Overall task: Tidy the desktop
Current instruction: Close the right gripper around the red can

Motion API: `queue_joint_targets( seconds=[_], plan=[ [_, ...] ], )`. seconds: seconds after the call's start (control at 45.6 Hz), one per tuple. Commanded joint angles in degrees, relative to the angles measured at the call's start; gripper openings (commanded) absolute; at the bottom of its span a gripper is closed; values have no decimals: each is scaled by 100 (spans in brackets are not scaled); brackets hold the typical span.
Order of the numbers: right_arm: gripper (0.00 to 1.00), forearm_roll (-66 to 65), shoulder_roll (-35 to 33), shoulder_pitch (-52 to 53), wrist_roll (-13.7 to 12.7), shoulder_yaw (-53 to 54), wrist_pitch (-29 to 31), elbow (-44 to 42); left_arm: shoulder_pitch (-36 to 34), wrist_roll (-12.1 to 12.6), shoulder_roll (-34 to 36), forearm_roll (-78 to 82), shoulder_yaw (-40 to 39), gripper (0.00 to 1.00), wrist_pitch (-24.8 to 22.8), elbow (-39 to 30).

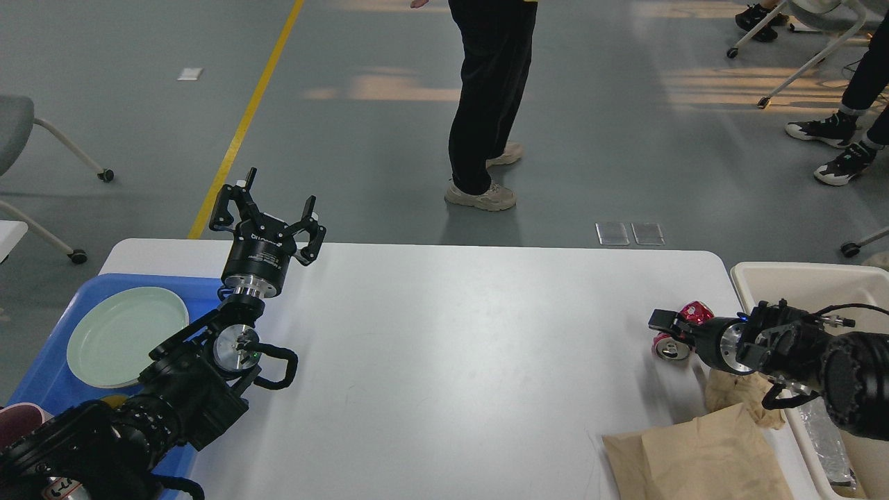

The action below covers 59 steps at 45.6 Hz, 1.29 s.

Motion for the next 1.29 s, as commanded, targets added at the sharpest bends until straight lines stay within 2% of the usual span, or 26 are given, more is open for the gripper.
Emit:
queue_joint_targets(
  seconds=[0.0, 0.153, 0.263, 0.417, 0.482, 0.811, 0.965, 1.118, 1.271],
  plan=[
    [92, -1, 17, -42, 0, 60, -4, -19, 0, 0, 0, -1, 0, 96, -2, 0],
    [72, -10, 17, -51, 0, 69, 14, -2, 0, 0, 0, -1, 0, 96, -2, 0],
    [51, -10, 17, -77, 0, 69, 66, 33, 0, 0, 0, -1, 0, 96, -2, 0],
    [27, -10, 17, -86, 0, 78, 119, 60, 0, 0, 0, -1, 0, 96, -2, 0],
    [23, -10, 17, -86, 0, 78, 119, 60, 0, 0, 0, -1, 0, 96, -2, 0],
    [16, -10, 9, 10, 0, 87, 207, 235, 0, 0, 0, -1, 0, 96, -2, 0],
    [0, -19, -123, 432, 0, -1, 1067, 596, 0, 0, 0, -1, 0, 96, 7, 0],
    [0, -124, -264, 758, 0, -54, 2122, 675, 0, 0, 0, -1, 0, 96, -2, 0],
    [0, -230, -325, 1004, 0, -54, 2633, 675, 0, 0, 0, 8, 0, 96, -2, 0]
  ],
)
